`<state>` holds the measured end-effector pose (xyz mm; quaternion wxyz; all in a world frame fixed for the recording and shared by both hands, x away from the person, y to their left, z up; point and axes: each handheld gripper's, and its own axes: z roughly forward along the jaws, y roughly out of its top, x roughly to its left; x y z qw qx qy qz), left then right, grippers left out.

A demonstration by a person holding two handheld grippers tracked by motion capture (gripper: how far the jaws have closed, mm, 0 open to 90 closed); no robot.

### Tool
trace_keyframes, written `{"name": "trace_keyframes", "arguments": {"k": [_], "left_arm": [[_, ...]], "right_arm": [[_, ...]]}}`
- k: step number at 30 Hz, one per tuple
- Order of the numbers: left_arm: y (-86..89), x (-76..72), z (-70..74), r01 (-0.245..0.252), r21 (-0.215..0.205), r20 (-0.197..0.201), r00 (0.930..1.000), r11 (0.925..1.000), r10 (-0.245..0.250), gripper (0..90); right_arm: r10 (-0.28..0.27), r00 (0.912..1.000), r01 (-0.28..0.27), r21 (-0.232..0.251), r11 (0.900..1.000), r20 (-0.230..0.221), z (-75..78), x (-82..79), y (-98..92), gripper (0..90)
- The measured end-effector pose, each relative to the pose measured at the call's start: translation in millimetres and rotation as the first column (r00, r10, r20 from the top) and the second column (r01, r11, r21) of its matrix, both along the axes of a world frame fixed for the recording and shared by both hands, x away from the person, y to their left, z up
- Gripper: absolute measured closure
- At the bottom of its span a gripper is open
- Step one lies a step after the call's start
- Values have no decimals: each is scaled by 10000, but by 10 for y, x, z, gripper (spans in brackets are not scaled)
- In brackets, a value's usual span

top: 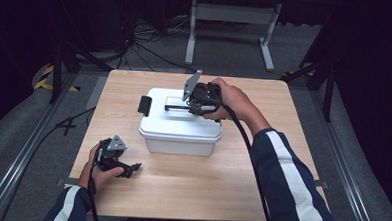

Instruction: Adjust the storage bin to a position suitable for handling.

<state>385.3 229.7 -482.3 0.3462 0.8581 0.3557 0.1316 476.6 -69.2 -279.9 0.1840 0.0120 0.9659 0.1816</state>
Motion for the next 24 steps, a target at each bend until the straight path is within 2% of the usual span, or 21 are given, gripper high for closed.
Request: {"name": "trace_keyframes", "arguments": {"k": [3,11,24], "left_arm": [[0,1,0,5,3,5,10000,10000,-5,0],[1,1,0,17,2,3,10000,10000,-17,0],[1,1,1,20,11,-3,10000,10000,-20,0]], "right_arm": [[32,9999,-31,-42,10000,134,-7,-1,27,835],[268,9991,-263,-149,9995,333,-1,-4,49,848],[372,9978,-382,192,9991,543,42,-30,31,849]]}}
